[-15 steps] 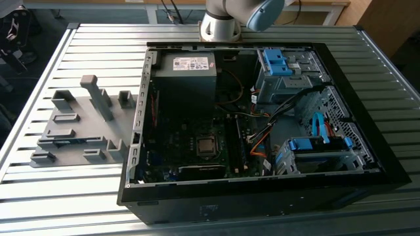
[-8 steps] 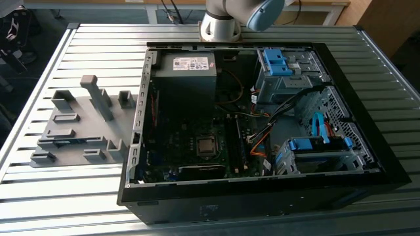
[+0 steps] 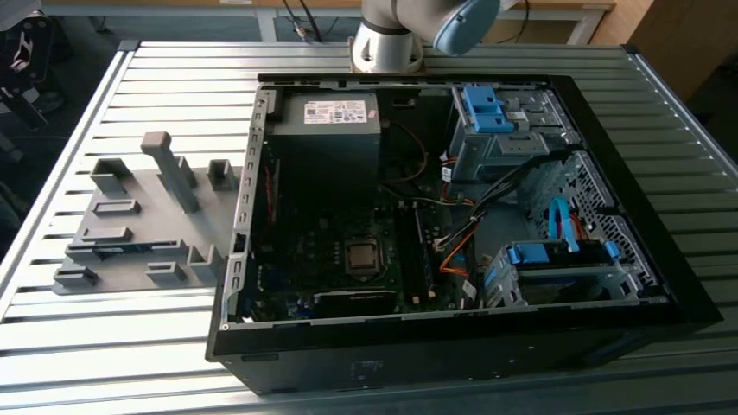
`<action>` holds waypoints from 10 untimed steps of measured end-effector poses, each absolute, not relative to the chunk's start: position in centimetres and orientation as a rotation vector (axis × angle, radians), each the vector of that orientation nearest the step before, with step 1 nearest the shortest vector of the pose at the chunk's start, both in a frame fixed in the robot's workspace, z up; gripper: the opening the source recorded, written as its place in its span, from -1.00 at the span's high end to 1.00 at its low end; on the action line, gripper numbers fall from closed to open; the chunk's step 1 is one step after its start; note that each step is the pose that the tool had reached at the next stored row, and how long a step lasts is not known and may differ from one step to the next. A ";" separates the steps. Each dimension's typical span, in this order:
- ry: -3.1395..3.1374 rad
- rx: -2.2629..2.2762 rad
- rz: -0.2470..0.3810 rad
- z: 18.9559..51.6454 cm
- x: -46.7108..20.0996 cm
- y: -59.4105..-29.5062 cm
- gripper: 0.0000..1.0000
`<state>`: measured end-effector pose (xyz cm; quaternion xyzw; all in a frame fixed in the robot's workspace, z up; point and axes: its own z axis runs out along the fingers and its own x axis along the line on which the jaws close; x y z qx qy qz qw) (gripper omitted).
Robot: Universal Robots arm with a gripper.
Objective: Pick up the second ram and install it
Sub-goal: 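Pick up the second ram and move it above second insertion slot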
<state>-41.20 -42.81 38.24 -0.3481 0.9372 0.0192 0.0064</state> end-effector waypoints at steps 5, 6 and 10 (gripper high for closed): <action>2.932 -1.089 0.060 38.2 -41.2 -42.8 0.79; 2.932 -1.089 0.060 38.2 -41.2 -42.8 0.79; 2.928 -1.100 0.060 38.2 -41.2 -42.8 0.79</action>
